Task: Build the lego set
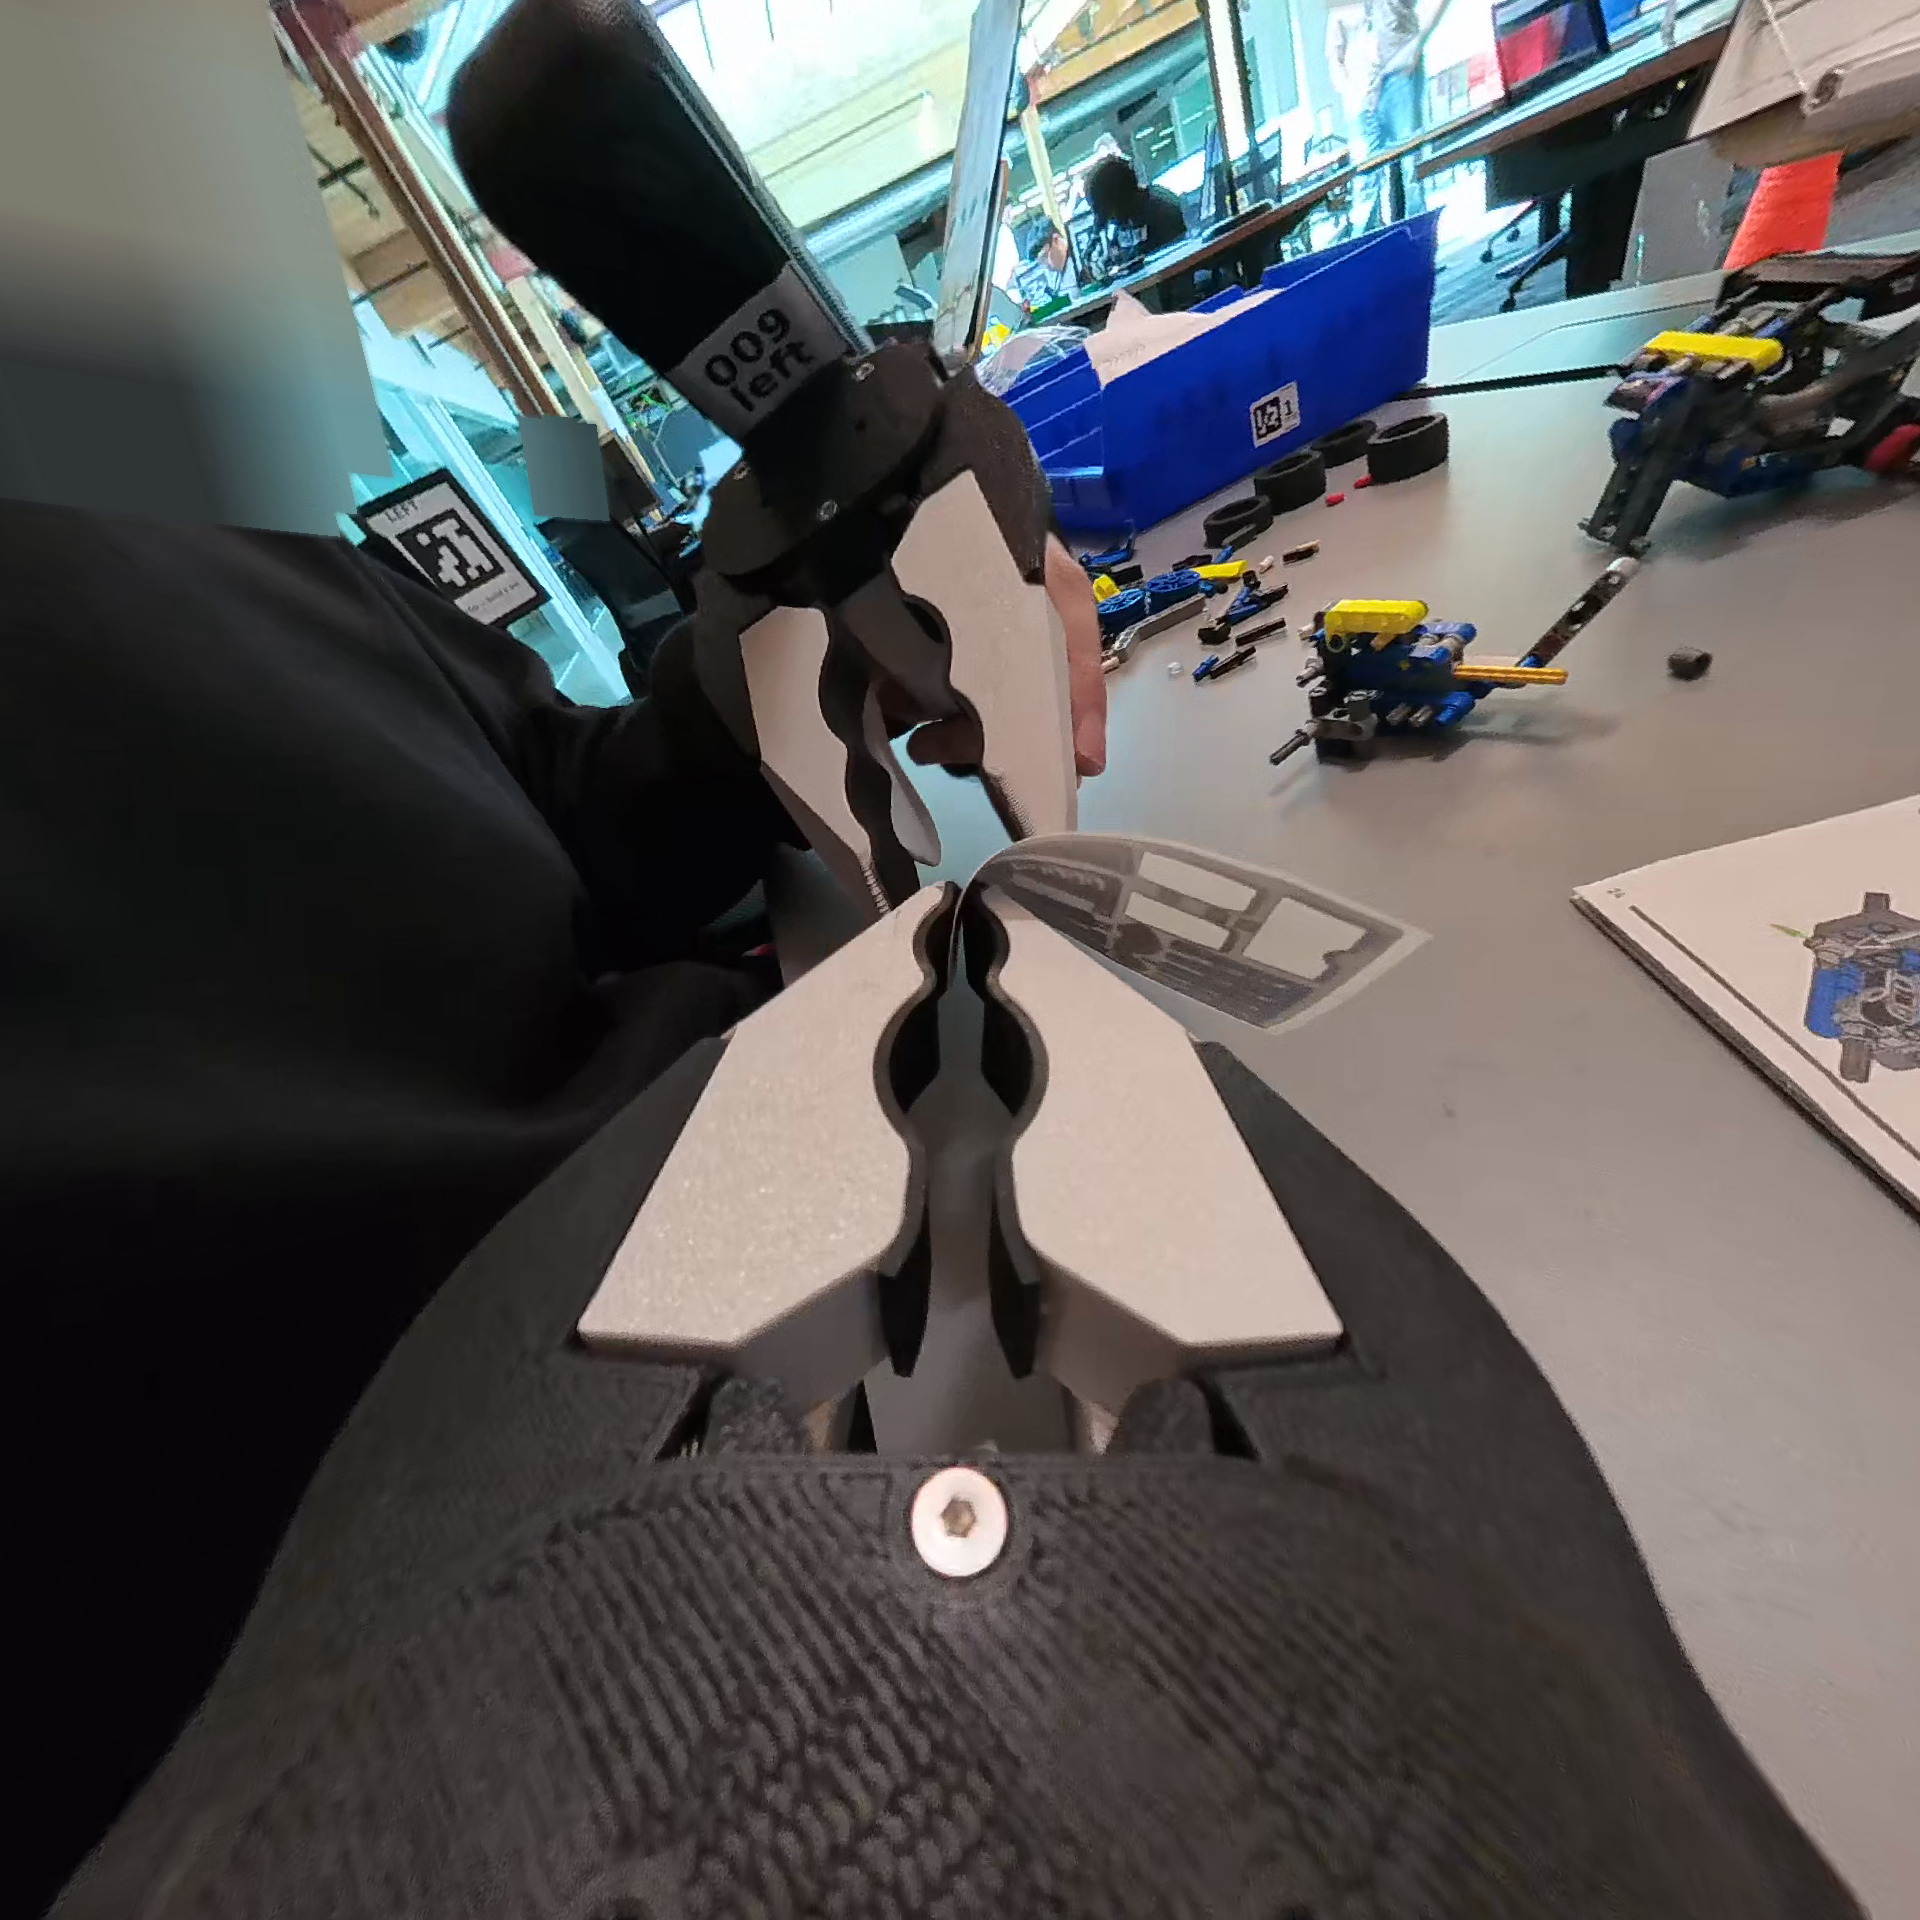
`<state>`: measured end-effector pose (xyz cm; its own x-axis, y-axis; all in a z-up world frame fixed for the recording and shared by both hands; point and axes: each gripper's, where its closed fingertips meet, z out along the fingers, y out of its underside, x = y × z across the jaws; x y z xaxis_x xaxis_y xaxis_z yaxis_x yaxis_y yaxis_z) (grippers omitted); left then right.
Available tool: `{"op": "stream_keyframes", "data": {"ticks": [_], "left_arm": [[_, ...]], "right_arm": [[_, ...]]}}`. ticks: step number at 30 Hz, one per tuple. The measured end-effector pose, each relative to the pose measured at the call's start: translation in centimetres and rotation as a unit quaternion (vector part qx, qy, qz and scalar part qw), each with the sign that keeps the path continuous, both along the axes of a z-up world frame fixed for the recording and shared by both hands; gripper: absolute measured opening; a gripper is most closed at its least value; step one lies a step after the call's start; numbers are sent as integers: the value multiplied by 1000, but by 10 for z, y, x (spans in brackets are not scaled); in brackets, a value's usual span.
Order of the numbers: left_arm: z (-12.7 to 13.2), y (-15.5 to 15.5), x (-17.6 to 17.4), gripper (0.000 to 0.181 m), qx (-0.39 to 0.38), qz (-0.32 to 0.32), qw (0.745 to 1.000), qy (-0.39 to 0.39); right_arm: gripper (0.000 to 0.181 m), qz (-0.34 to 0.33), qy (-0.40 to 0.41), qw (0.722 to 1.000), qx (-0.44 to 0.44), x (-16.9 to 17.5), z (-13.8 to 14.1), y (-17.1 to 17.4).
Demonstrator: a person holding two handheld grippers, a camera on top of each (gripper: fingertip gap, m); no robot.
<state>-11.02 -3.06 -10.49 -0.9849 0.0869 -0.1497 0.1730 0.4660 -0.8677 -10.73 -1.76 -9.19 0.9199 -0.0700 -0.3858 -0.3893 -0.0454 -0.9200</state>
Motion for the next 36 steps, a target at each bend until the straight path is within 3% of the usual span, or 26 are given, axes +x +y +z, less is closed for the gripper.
{"op": "stream_keyframes", "data": {"ticks": [6,16,25,36], "left_arm": [[5,2,-9,14,-22,-36,998,44],[-4,4,-18,12,6,-72,995,66],[-8,6,1,8,11,-14,1000,15],[-9,3,-2,7,6,-18,999,41]], "right_arm": [[0,26,-46,999,-8,-9,2,1],[0,55,-119,989,-73,-20,-10,1],[0,18,-41,996,-80,-4,-19,-1],[0,12,-67,994,-84,-3,-17,0]]}}
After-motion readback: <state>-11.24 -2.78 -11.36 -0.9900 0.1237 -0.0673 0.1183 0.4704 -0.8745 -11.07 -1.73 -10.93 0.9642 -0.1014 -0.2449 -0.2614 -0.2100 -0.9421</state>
